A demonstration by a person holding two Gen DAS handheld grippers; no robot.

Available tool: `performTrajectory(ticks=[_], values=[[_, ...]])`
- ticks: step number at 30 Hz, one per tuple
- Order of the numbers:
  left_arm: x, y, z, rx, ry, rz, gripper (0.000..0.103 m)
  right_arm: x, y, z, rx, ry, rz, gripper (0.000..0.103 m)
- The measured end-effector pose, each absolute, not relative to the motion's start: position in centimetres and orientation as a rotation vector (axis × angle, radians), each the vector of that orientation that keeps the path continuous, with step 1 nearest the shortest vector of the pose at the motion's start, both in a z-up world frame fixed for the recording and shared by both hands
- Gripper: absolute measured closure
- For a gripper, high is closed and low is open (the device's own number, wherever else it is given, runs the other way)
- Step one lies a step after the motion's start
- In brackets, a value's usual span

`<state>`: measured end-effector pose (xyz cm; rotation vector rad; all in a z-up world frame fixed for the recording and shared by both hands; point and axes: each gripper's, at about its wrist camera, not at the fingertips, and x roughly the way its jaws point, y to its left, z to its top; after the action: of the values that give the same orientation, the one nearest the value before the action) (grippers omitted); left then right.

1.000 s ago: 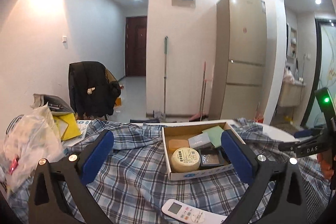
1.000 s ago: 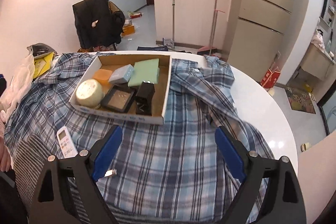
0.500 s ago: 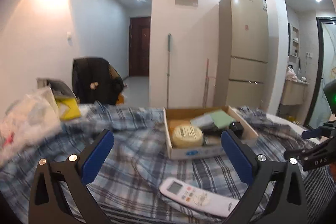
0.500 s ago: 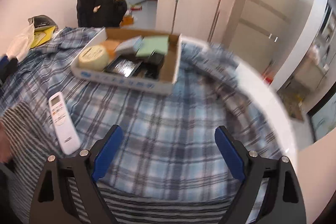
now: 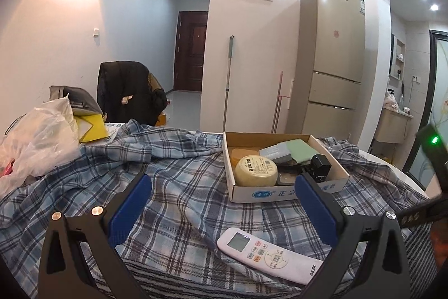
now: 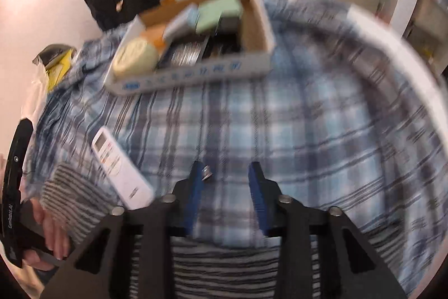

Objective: Organize rigid objects
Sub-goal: 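Lower the right tool onto the small metal clip and close on it, then lift the metal clip with the right tool while the left tool grasps the white remote control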

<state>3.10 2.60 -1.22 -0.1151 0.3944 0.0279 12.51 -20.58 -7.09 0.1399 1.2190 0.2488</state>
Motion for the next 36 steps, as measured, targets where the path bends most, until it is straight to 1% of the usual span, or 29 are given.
performTrajectory(ticks=[2,10,16,21,29,32,36], values=[[3.4,2.8,-1.3,-0.126,0.406,0.025,0.000,12.6,-19.8,-8.1,0.172,1.257,0.268,0.071],[3.4,3.2,-1.5,-0.143,0.416,0.043,0.000,13.0,-17.8,-8.8,0.141,1.279,0.266,0.071],[3.5,3.1,-1.6,-0.142,0.417,0.043,0.000,12.9,-16.7,-9.6,0.116,1.282,0.263,0.084],[3.5,3.1,-1.6,-0.143,0.417,0.046,0.000,13.1,-15.4,-9.5,0.061,1.216,0.271,0.092],[3.1,3.1,-1.8,-0.136,0.407,0.047,0.000,14.1,-14.8,-9.1,0.000,1.183,0.251,0.092],[2.9,3.3,-1.8,-0.141,0.410,0.050,0.000,14.2,-14.5,-9.5,-0.046,1.213,0.254,0.092],[2.8,3.5,-1.5,-0.142,0.406,0.049,0.000,13.9,-14.0,-9.8,-0.071,1.170,0.241,0.092]])
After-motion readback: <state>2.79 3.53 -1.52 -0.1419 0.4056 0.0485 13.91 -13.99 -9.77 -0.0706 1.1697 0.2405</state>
